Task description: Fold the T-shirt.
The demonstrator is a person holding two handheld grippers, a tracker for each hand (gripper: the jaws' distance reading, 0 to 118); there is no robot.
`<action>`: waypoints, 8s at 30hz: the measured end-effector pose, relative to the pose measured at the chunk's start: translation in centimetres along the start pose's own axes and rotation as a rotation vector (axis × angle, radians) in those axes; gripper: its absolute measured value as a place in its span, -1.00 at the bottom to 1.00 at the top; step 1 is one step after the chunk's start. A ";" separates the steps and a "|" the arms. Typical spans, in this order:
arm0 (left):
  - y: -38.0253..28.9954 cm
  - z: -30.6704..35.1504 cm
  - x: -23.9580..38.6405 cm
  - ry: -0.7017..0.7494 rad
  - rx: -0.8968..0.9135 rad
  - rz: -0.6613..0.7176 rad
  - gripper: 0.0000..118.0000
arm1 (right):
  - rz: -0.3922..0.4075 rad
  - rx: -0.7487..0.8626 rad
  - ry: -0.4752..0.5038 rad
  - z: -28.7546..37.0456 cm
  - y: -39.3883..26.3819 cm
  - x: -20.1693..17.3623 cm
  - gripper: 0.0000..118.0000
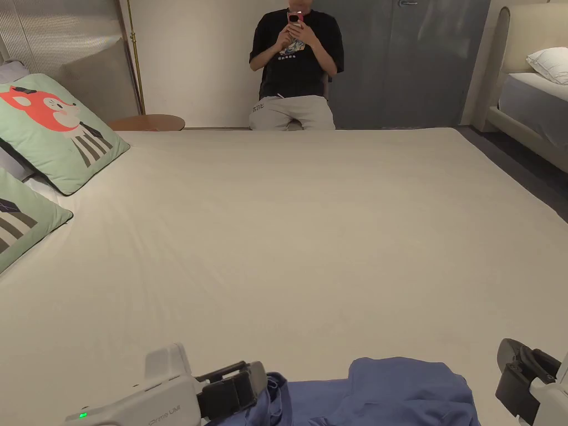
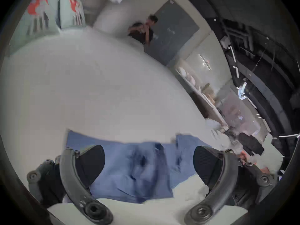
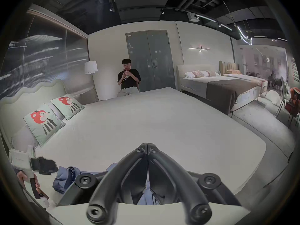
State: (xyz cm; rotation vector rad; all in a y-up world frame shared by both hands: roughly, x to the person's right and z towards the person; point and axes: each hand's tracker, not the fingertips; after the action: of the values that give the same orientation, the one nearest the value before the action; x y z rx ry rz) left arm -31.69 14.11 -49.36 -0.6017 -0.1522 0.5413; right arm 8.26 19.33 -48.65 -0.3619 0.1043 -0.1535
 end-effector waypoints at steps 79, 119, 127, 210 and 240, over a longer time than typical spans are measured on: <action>3.3 10.3 -18.6 -0.062 -0.122 0.529 -0.83 | 0.033 -0.012 0.102 -0.5 0.5 -4.3 -0.99; -3.2 -4.5 7.4 0.077 0.036 -0.196 -0.96 | -0.071 -0.004 0.060 0.8 -0.4 0.6 -0.99; -9.5 -8.0 12.7 0.136 -0.017 -0.383 -1.00 | -0.082 -0.007 0.060 0.8 -0.7 1.2 -0.99; 12.2 14.3 -34.7 -0.010 -0.078 0.490 -0.62 | 0.206 -0.541 0.457 -15.0 -3.5 -22.3 -0.99; 6.1 13.9 -12.9 0.166 0.068 0.229 -1.00 | 0.138 -0.437 0.413 -11.4 -2.2 -15.5 -0.99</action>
State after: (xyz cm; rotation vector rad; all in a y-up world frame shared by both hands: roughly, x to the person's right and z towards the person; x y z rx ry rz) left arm -49.36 18.47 -41.25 -0.5989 0.0930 0.7117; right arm -8.69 15.99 -57.33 -0.7541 0.5750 -0.0650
